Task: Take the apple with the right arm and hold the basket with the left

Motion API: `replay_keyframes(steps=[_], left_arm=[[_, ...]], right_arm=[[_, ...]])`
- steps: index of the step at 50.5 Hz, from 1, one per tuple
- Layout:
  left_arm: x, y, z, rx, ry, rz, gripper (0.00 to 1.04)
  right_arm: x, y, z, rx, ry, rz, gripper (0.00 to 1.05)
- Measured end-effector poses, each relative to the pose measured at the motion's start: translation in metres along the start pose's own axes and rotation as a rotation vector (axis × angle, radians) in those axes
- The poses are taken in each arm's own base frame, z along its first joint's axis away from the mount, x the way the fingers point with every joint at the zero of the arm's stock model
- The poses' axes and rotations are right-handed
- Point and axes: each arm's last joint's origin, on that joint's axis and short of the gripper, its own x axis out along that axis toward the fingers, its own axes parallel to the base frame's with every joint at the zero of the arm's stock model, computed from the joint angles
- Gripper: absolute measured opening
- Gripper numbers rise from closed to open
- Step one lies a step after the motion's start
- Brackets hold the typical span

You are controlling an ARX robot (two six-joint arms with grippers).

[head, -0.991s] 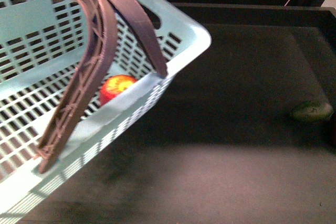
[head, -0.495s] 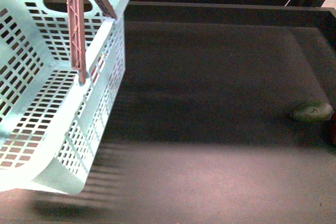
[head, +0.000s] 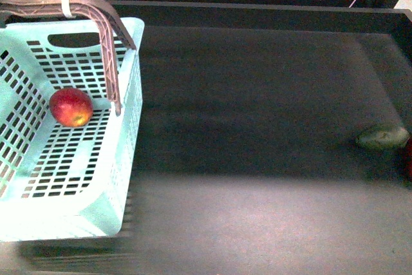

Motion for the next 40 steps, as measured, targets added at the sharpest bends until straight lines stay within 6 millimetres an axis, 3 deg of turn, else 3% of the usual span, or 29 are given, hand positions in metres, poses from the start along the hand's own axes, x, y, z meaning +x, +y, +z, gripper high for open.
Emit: replay_keyframes(steps=[16,29,37,40], left_arm=[[-0.002,0.018,-0.002,0.04,0.023,0.047,0.22],[-0.018,0.015,0.003,0.052,0.044,0.046,0.62],[-0.058,0.004,0.009,0.059,0.07,0.013,0.99],[-0.073,0.004,0.013,0.059,0.078,-0.002,0.97]], right_arm=[[0.0,0.0,0.0,0.0,0.0,0.0,0.96],[0.0,0.0,0.0,0.0,0.0,0.0,0.96],[0.0,0.0,0.0,0.0,0.0,0.0,0.96],[0.0,0.0,0.0,0.0,0.0,0.0,0.96]])
